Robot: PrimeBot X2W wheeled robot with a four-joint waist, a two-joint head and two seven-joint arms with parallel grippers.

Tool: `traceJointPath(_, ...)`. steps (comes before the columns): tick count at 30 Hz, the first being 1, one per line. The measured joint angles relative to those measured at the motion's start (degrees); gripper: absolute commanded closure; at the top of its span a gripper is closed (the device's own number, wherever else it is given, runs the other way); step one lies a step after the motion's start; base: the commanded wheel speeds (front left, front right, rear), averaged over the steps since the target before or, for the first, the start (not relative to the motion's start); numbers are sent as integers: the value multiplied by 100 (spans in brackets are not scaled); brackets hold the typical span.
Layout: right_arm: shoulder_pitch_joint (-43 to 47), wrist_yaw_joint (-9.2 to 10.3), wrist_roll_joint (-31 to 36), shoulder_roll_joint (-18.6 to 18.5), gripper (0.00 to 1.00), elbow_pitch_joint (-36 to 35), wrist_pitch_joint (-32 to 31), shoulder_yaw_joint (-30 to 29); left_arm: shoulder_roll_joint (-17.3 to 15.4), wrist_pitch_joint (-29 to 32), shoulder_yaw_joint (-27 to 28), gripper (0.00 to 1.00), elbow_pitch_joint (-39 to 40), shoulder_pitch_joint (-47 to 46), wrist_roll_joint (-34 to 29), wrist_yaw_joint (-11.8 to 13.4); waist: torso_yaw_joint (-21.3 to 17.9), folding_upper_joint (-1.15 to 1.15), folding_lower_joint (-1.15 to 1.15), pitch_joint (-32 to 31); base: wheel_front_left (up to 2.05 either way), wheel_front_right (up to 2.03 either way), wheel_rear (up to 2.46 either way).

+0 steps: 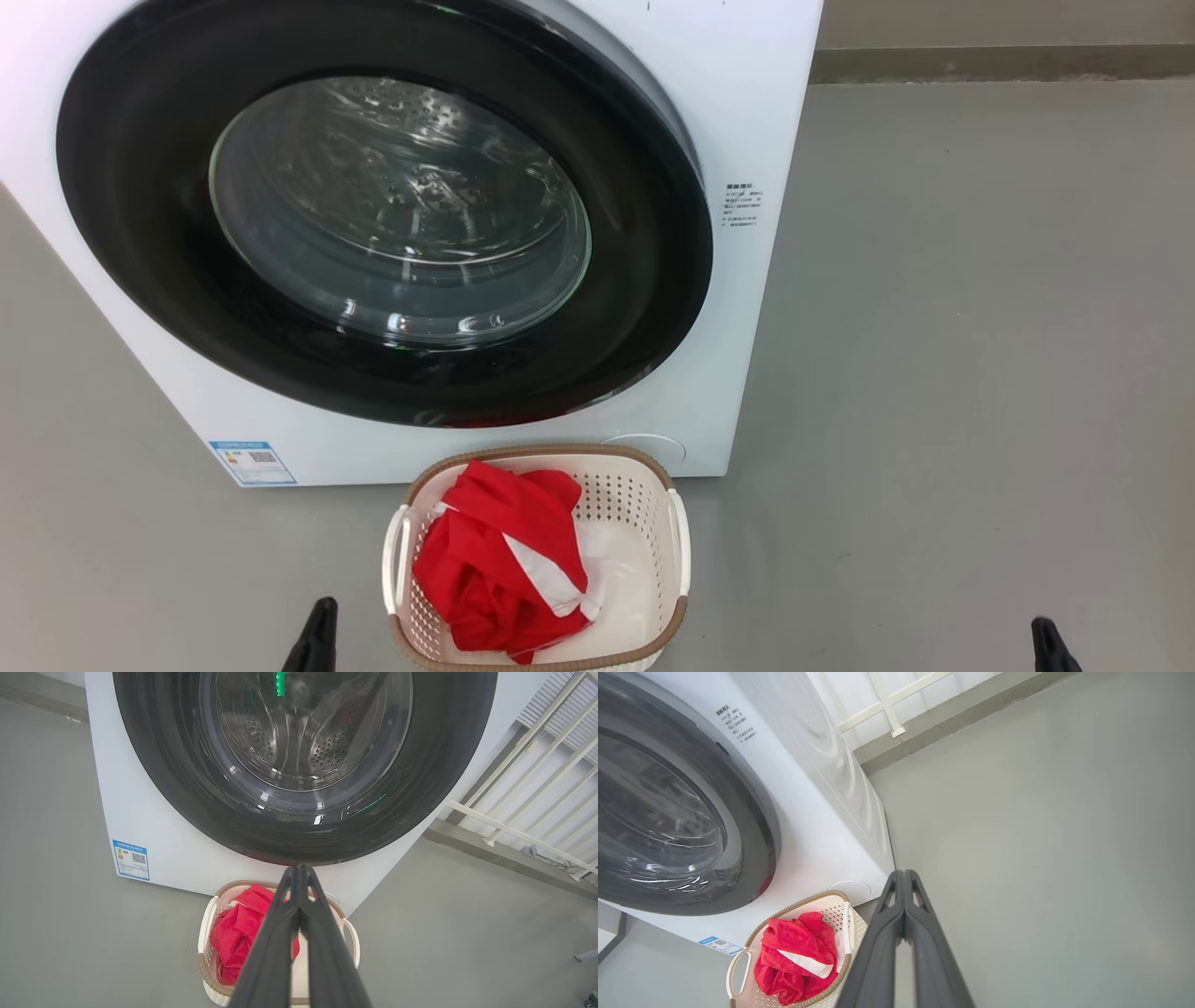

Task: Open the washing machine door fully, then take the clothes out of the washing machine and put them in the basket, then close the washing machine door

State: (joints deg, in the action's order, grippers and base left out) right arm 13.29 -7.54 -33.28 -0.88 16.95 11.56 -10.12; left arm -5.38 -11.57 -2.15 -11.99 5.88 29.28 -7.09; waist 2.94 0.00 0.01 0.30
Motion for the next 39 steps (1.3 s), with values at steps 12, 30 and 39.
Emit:
traceJointPath(12, -136, 0, -645, -2, 100, -4, -178, 14, 44, 155, 34, 100, -44, -27, 642, 0, -30, 0, 0, -1, 0, 0, 0)
traceJointPath(30, -470, 0, -1671, -10, 100, -31, -486, 64, 67, 465, 126, 100, -98, -168, 1753, 0, -82, 0, 0, -3, 0, 0, 0)
traceJointPath(39, -560, 0, -2098, -18, 100, -33, -639, 113, 79, 602, 185, 100, -118, -280, 2275, 0, -106, 0, -1, -4, 0, 0, 0)
